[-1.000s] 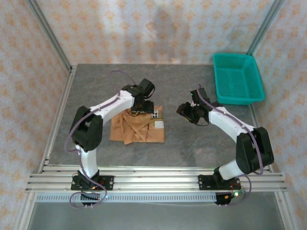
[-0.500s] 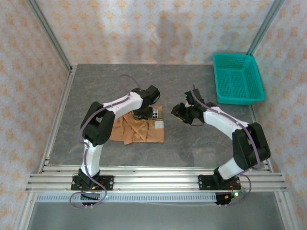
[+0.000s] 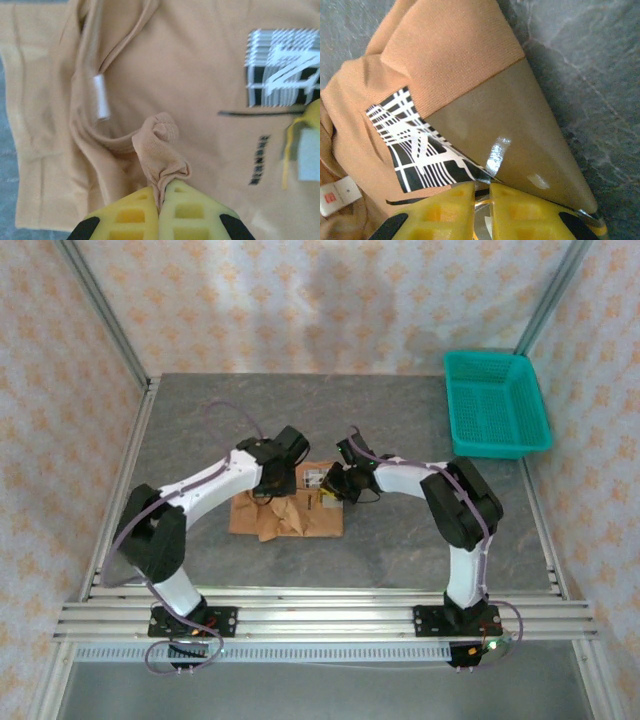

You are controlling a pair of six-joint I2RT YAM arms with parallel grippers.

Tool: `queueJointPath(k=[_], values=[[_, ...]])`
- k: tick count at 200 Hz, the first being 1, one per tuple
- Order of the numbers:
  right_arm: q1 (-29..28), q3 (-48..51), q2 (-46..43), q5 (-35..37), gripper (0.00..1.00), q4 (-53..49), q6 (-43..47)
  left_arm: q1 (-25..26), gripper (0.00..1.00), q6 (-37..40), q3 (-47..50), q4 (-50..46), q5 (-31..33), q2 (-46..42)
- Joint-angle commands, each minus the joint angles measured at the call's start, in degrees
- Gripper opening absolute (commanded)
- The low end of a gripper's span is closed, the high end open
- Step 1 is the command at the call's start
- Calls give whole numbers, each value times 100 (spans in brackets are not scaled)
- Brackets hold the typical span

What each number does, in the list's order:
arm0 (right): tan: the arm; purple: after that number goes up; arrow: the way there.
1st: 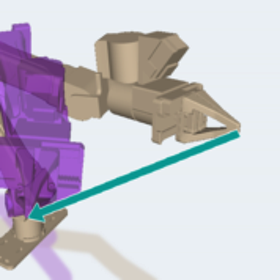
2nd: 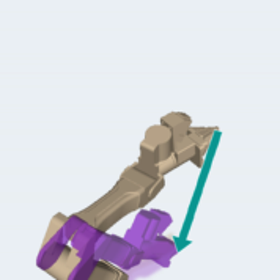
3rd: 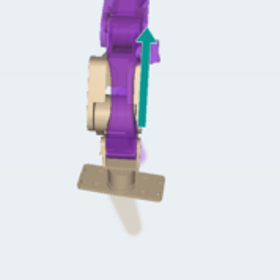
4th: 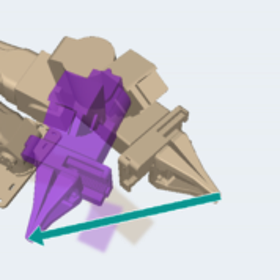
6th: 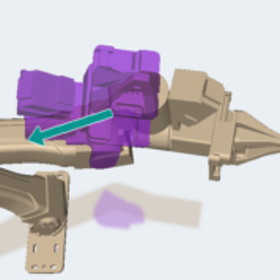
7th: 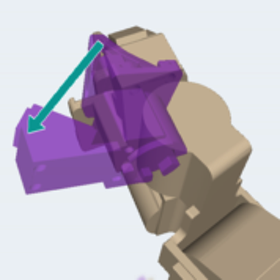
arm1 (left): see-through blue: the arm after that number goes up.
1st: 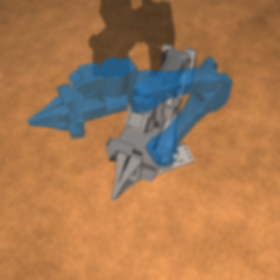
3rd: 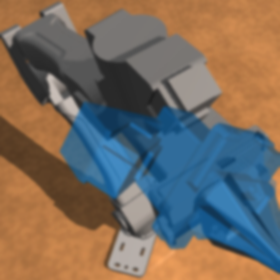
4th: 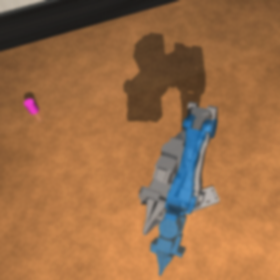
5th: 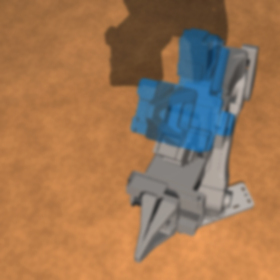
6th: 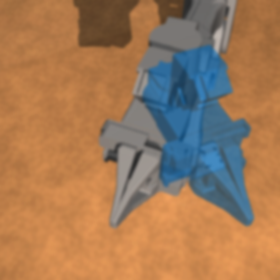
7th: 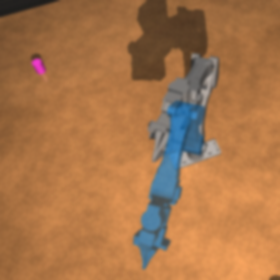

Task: Fold the inside-out t-shirt

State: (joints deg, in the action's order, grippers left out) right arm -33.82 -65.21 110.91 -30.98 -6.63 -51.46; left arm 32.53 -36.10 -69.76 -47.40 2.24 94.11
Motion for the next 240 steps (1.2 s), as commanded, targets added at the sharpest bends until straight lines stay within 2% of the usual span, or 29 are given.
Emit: queueJointPath(k=[1, 10, 23, 34, 48, 61, 84, 99, 131, 156, 206, 223, 240], values=[[5, 5, 99, 233, 18, -89, -61, -34, 3, -606, 744, 301, 273, -695], [5, -53, 136, 212, 18, -148, -24, -32, 10, -784, 1129, 460, 285, -1045], [-6, -138, 178, 153, 18, -181, 13, -36, 14, -1031, 1673, 617, 373, -1552], [-25, -228, 218, 74, 18, -183, 34, -32, 31, -1208, 2027, 620, 534, -1949], [-53, -360, 222, 12, 18, -243, 90, -44, 36, -1315, 2287, 461, 725, -2390], [-63, -458, 188, -92, 19, -268, 125, -46, 45, -1310, 2289, 86, 1025, -2716], [-85, -612, 37, -197, 20, -322, 206, -76, 50, -1071, 1936, -503, 1630, -2978], [-81, -640, -92, -187, 21, -291, 233, -86, 56, -773, 1672, -372, 1465, -2789], [-72, -486, -187, 104, 21, -251, 189, -35, 51, -669, 942, 562, 135, -1550], [-72, -216, -33, 118, 19, 104, -57, 10, 48, -803, 626, 1293, -374, -705], [-72, -57, 237, 354, 15, -27, -131, -58, 44, -979, 421, 1916, -576, 506], [-72, -46, 253, 402, 15, -95, -92, -240, 40, -906, 505, 1834, -466, 738], [-72, -26, 281, 386, 15, -76, -77, -565, 39, -840, 835, 1819, -435, 600]])
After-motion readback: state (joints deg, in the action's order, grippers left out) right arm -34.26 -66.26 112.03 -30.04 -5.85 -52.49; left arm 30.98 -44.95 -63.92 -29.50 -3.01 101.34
